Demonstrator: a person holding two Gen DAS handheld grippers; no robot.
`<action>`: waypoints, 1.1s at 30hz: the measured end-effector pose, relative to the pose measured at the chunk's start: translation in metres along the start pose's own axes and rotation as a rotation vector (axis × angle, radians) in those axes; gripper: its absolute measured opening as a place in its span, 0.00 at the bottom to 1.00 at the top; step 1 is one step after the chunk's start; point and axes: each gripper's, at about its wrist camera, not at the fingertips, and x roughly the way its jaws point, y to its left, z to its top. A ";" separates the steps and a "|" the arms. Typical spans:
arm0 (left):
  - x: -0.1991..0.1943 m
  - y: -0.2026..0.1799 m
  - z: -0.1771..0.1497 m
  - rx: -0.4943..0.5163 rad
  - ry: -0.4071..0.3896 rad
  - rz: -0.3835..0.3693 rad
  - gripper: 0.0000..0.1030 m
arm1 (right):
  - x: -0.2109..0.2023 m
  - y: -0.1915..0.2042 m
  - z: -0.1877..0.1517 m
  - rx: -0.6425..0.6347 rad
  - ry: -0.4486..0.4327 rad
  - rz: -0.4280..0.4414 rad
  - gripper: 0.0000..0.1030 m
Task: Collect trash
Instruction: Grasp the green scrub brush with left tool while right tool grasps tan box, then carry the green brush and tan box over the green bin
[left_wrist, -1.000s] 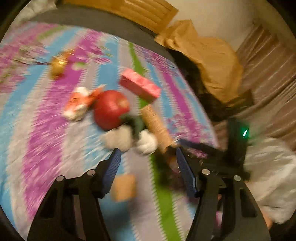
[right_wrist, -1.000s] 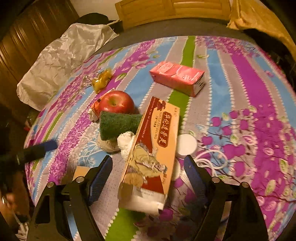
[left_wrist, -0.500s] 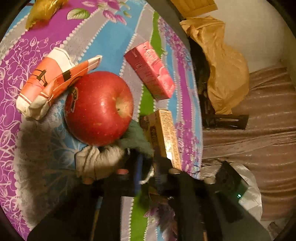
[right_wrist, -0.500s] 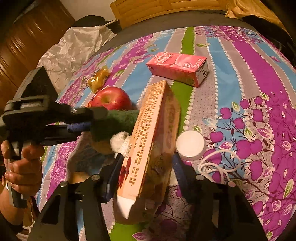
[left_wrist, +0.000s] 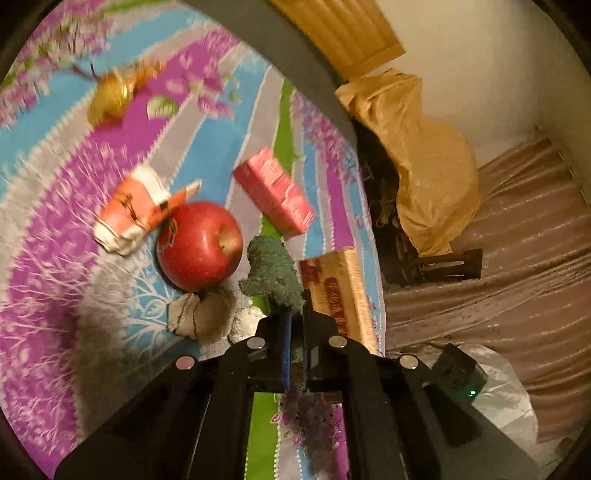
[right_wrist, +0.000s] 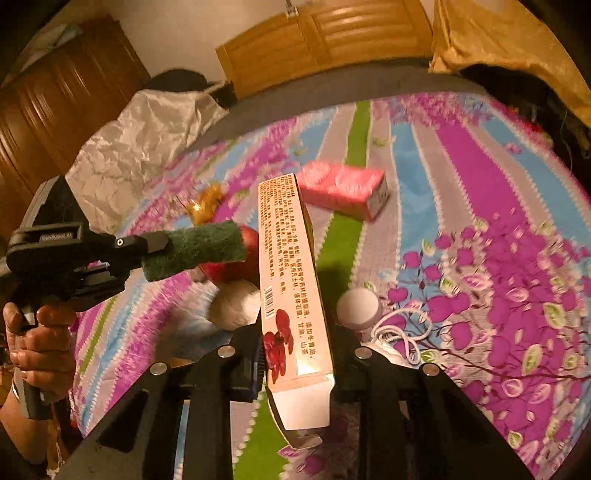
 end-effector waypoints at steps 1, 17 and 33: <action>-0.010 -0.007 -0.003 0.015 -0.020 -0.002 0.03 | -0.011 0.003 0.001 0.000 -0.021 0.004 0.26; -0.051 -0.142 -0.095 0.341 0.006 -0.110 0.03 | -0.248 0.018 -0.056 0.083 -0.327 -0.060 0.27; 0.022 -0.316 -0.274 0.905 0.133 -0.113 0.03 | -0.495 -0.055 -0.204 0.272 -0.504 -0.545 0.27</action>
